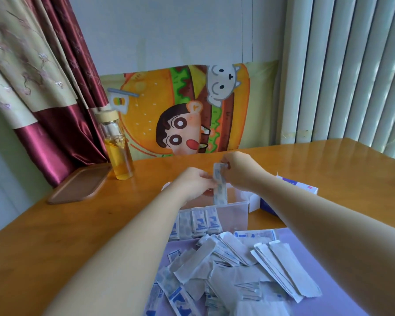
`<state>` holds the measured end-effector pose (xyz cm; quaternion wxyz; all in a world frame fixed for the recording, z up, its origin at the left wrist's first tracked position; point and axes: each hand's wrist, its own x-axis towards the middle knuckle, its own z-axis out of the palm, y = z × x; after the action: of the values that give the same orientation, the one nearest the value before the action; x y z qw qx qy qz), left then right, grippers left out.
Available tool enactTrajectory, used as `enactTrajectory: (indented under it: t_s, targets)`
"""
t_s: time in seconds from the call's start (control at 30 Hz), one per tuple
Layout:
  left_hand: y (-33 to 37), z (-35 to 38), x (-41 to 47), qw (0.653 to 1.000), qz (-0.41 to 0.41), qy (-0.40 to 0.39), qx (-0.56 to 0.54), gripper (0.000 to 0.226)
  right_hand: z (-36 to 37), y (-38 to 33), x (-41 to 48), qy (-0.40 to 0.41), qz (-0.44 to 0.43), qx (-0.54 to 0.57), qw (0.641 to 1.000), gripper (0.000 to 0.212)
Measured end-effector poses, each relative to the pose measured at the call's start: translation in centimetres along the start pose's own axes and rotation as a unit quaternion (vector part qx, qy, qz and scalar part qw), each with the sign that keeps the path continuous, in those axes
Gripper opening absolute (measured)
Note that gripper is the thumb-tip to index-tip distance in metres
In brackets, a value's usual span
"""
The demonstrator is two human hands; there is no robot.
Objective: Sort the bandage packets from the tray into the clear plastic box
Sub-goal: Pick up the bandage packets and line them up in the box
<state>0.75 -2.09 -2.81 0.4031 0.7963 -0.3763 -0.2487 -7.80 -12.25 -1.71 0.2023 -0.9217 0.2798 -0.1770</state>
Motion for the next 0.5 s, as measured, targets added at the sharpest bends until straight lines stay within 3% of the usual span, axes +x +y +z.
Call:
enactTrajectory:
  t_s: [0.23, 0.33, 0.4, 0.5]
  targets:
    - [-1.0, 1.4, 2.0, 0.985, -0.112, -0.125, 0.037, 0.022, 3.3, -0.2, 2.4, -0.156, 0.05, -0.218, 0.962, 0.007]
    - [-1.1, 1.6, 2.2, 0.978, -0.121, -0.157, 0.065, 0.035, 4.2, -0.8, 2.9, -0.233, 0.07, -0.237, 0.941, 0.014]
    - [-1.4, 1.6, 2.5, 0.975, -0.129, -0.169, 0.071, 0.032, 4.7, -1.0, 3.4, -0.287, 0.084, -0.261, 0.918, 0.031]
    - [-1.9, 1.1, 3.2, 0.973, -0.131, -0.162, 0.101, 0.018, 5.9, -0.8, 3.8, -0.296, 0.069, -0.303, 0.903, 0.037]
